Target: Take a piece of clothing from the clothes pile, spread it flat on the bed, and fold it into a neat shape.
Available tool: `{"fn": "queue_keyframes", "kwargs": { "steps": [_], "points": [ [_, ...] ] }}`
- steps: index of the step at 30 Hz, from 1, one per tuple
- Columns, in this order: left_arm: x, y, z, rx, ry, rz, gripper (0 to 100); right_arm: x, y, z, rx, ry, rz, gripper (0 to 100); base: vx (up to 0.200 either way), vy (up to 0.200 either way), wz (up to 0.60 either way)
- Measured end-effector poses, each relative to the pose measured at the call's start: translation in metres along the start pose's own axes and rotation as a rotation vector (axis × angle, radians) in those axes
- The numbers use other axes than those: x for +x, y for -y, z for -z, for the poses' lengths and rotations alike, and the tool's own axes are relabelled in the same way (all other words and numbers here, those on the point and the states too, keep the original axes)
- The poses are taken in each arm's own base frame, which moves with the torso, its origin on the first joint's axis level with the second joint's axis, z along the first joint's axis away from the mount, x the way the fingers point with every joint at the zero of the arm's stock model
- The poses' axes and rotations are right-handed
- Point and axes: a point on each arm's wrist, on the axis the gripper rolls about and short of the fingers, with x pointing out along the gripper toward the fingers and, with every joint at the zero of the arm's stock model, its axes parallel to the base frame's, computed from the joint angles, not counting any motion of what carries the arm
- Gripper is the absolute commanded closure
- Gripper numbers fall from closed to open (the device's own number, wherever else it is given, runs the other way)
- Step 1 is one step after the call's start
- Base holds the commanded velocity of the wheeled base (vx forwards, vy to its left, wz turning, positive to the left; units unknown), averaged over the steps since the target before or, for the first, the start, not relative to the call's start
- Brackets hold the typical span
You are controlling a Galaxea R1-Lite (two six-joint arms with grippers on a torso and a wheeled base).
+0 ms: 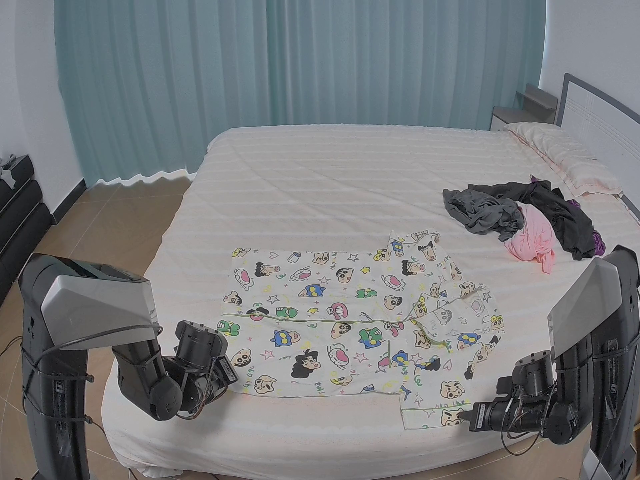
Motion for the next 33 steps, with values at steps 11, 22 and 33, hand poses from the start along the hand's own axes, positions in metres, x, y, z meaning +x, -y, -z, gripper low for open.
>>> {"fn": "queue_keyframes", "kwargs": {
  "steps": [11,22,33],
  "points": [
    [-0.013,-0.011,0.012,0.043,0.002,0.013,100,-0.032,0.001,0.011,0.008,-0.194,0.109,100,0.000,0.000,0.00],
    [-0.038,-0.027,0.036,0.153,-0.052,0.002,100,-0.054,-0.001,0.004,0.003,-0.153,0.154,100,0.000,0.000,0.00],
    [-0.055,-0.031,0.052,0.260,-0.106,0.000,100,-0.063,0.001,0.011,0.004,-0.219,0.196,100,0.000,0.000,0.00]
  ]
}}
